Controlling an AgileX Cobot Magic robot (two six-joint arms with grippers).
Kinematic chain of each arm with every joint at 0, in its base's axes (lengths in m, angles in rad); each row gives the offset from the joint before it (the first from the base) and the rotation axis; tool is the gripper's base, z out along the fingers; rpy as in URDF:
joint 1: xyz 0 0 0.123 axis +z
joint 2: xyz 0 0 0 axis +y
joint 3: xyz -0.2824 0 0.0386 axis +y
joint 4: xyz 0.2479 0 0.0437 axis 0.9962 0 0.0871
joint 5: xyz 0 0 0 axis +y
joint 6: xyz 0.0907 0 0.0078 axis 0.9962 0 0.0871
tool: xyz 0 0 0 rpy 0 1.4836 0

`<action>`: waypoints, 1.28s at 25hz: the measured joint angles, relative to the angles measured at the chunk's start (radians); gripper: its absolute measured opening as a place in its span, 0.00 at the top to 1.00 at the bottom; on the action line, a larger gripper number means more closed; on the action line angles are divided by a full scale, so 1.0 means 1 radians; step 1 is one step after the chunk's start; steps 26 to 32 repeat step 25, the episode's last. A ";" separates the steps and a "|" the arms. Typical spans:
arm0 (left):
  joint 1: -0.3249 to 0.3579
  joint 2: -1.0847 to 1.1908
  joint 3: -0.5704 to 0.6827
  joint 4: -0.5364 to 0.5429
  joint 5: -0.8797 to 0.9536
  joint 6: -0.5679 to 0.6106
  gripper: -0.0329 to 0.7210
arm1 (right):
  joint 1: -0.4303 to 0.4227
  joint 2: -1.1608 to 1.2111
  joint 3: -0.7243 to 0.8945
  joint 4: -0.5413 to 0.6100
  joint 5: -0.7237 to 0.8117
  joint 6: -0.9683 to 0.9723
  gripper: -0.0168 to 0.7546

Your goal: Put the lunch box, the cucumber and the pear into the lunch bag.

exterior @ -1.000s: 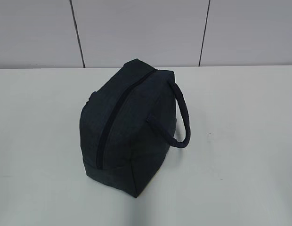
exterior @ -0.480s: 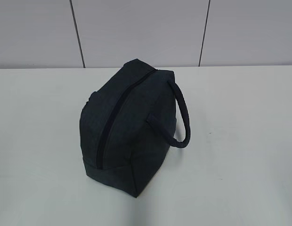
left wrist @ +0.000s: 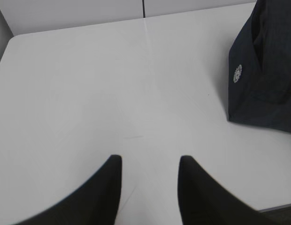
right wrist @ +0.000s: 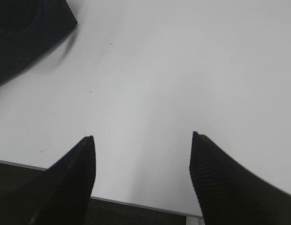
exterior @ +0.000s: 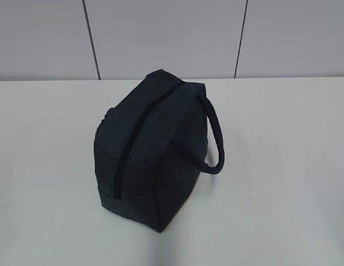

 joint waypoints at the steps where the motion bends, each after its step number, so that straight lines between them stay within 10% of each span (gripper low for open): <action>1: 0.000 0.000 0.000 0.000 0.000 0.000 0.64 | 0.000 0.000 0.000 0.000 0.000 0.000 0.33; 32: 0.000 0.000 0.000 0.000 0.000 0.000 0.64 | 0.000 0.000 0.000 0.000 0.000 0.000 0.33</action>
